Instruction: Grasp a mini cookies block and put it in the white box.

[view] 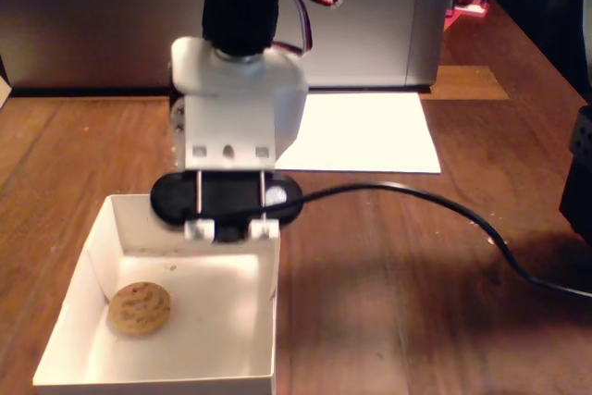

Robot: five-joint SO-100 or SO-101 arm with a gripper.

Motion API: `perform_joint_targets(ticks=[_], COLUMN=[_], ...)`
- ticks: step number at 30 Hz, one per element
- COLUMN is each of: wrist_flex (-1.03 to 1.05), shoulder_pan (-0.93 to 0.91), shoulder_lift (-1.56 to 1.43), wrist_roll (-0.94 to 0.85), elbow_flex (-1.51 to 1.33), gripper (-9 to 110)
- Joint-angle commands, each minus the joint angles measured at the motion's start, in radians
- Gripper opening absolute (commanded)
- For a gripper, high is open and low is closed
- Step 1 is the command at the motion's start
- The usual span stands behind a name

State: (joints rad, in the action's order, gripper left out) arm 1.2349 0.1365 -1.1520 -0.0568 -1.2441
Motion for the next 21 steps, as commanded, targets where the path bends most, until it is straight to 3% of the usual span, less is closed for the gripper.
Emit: perform_joint_targets(ticks=[1,14,21], wrist_flex=[0.092,0.281,0.115], shoulder_pan=[-0.063,-0.545,-0.660], shoulder_lift=[-0.222,-0.529,-0.876], wrist_roll=[-0.018,-0.064,-0.117], elbow_flex=[0.153,0.115,-0.379], gripper=[0,0,0])
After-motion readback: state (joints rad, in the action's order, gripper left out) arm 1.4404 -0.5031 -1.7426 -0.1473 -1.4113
